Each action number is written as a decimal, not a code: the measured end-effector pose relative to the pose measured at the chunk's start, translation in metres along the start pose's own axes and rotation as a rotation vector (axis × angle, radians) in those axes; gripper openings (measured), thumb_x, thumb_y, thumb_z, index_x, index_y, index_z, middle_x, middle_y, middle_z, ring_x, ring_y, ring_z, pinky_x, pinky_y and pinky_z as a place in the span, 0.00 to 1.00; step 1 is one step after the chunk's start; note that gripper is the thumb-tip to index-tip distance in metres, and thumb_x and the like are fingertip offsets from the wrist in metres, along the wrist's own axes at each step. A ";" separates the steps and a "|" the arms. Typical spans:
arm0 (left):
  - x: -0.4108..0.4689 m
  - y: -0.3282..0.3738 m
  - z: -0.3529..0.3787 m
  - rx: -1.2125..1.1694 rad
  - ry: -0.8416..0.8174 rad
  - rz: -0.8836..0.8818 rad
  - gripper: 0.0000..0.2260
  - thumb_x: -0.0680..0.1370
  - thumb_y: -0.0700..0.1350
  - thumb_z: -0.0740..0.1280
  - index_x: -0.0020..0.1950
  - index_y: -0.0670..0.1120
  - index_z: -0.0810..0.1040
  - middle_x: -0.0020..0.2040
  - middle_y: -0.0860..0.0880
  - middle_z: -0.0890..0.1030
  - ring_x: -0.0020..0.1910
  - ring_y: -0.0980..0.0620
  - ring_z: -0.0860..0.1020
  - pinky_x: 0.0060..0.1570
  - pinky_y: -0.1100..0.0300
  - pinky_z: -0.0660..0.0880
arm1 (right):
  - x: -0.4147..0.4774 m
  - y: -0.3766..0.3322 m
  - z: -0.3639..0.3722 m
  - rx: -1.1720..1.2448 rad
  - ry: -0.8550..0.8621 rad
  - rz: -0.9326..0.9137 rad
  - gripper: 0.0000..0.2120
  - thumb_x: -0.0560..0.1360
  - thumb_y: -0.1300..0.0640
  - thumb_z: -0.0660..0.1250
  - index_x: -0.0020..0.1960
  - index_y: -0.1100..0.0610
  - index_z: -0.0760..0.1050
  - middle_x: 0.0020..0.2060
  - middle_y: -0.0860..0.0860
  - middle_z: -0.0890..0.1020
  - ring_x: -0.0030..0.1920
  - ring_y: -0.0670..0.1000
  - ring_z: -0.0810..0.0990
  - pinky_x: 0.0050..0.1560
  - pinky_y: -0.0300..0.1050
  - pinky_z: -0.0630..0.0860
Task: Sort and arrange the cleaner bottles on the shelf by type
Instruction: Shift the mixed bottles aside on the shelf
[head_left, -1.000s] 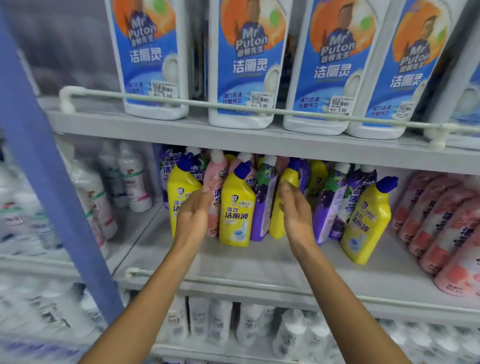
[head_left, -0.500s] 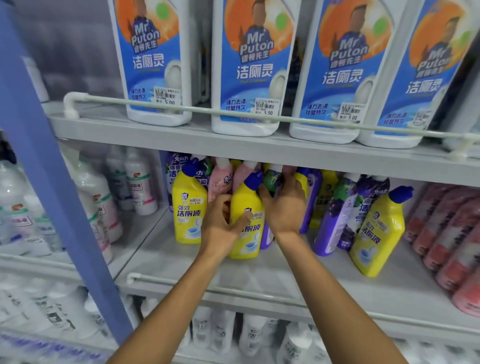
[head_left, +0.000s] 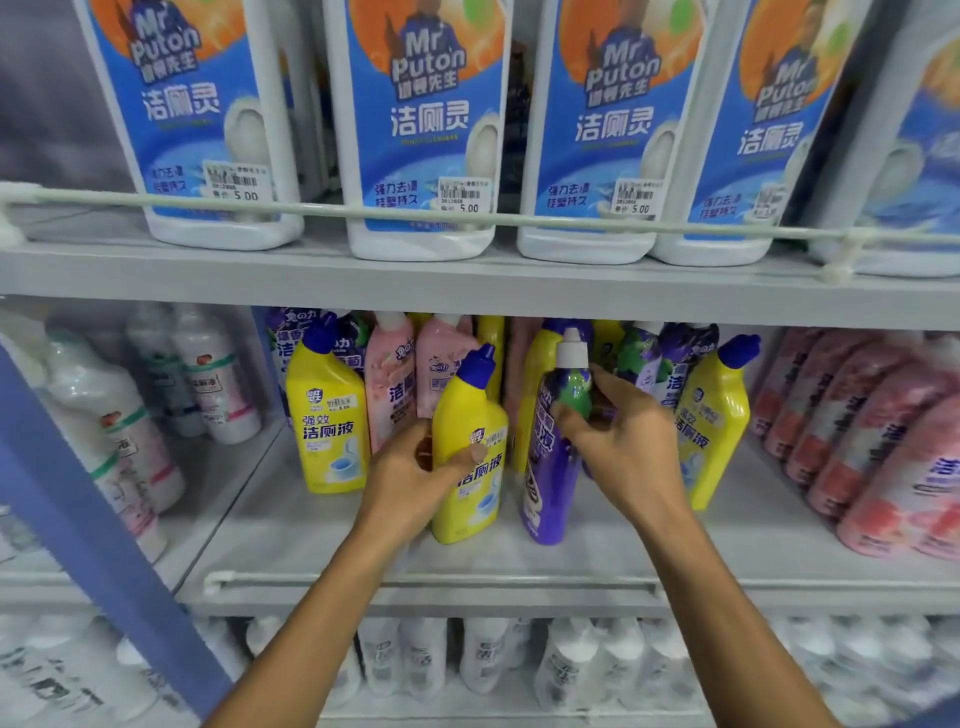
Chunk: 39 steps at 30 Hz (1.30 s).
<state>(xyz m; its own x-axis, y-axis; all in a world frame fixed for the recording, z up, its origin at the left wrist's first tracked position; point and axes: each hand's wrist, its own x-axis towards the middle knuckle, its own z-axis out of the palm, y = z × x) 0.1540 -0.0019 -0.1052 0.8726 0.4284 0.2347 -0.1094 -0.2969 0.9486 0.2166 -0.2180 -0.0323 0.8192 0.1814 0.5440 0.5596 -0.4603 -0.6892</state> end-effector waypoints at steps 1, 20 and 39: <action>-0.001 0.002 0.006 0.002 -0.049 -0.021 0.20 0.69 0.62 0.78 0.54 0.53 0.83 0.49 0.55 0.87 0.49 0.56 0.85 0.52 0.52 0.82 | -0.005 0.001 -0.009 -0.021 0.013 0.017 0.13 0.74 0.54 0.75 0.58 0.54 0.82 0.41 0.48 0.86 0.40 0.49 0.84 0.41 0.37 0.79; -0.027 0.034 0.188 -0.009 -0.238 0.100 0.22 0.71 0.65 0.69 0.57 0.52 0.81 0.46 0.54 0.86 0.46 0.54 0.84 0.50 0.50 0.81 | -0.057 0.105 -0.072 0.133 0.266 0.282 0.08 0.75 0.50 0.75 0.51 0.47 0.79 0.45 0.47 0.85 0.47 0.49 0.84 0.50 0.53 0.81; -0.008 0.033 0.247 0.174 -0.065 0.112 0.22 0.79 0.58 0.70 0.66 0.45 0.77 0.56 0.44 0.85 0.55 0.41 0.82 0.56 0.48 0.78 | -0.038 0.125 -0.074 0.187 0.411 0.321 0.23 0.75 0.69 0.68 0.66 0.52 0.71 0.48 0.38 0.80 0.45 0.36 0.79 0.45 0.28 0.73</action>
<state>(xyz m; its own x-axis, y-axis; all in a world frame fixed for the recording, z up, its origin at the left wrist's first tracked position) 0.2610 -0.2255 -0.1281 0.8889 0.3302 0.3174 -0.1287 -0.4848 0.8651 0.2464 -0.3470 -0.1039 0.8568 -0.3139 0.4091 0.3334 -0.2679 -0.9039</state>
